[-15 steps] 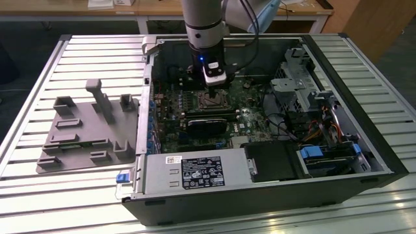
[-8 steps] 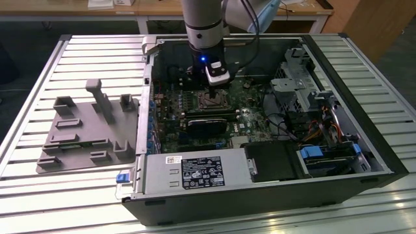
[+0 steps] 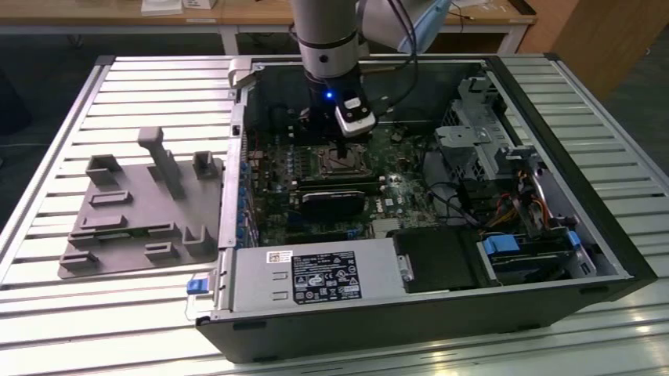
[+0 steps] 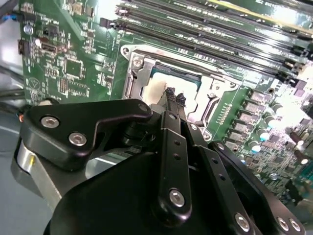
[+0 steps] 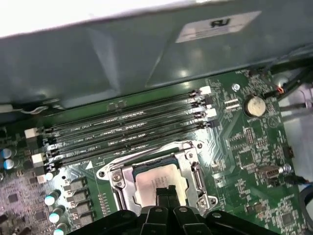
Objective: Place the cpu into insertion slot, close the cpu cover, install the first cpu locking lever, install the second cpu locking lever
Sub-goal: 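Install the first cpu locking lever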
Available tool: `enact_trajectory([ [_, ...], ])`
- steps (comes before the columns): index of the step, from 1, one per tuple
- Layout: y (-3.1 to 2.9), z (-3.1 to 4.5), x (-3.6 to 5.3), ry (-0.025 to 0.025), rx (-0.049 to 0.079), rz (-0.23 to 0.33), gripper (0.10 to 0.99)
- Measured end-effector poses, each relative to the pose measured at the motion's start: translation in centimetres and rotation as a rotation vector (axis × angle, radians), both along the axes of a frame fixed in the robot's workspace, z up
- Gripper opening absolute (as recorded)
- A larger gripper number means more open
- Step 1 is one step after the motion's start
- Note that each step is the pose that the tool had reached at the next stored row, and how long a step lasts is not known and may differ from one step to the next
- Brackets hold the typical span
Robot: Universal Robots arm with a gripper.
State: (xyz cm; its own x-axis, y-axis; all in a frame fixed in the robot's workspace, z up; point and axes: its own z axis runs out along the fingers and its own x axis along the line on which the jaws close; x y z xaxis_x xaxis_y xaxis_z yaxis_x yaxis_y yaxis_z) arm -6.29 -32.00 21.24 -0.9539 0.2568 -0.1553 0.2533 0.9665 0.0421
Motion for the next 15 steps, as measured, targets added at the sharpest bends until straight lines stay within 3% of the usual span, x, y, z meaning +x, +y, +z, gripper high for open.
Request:
enact_trajectory([
  [5,0.00,-0.02,0.11,0.0001,0.000,0.056,0.102],
  [11,0.00,0.00,0.39,0.0028,-0.002,0.060,0.102],
  [15,0.00,0.44,0.39,0.0026,-0.002,0.060,0.102],
])
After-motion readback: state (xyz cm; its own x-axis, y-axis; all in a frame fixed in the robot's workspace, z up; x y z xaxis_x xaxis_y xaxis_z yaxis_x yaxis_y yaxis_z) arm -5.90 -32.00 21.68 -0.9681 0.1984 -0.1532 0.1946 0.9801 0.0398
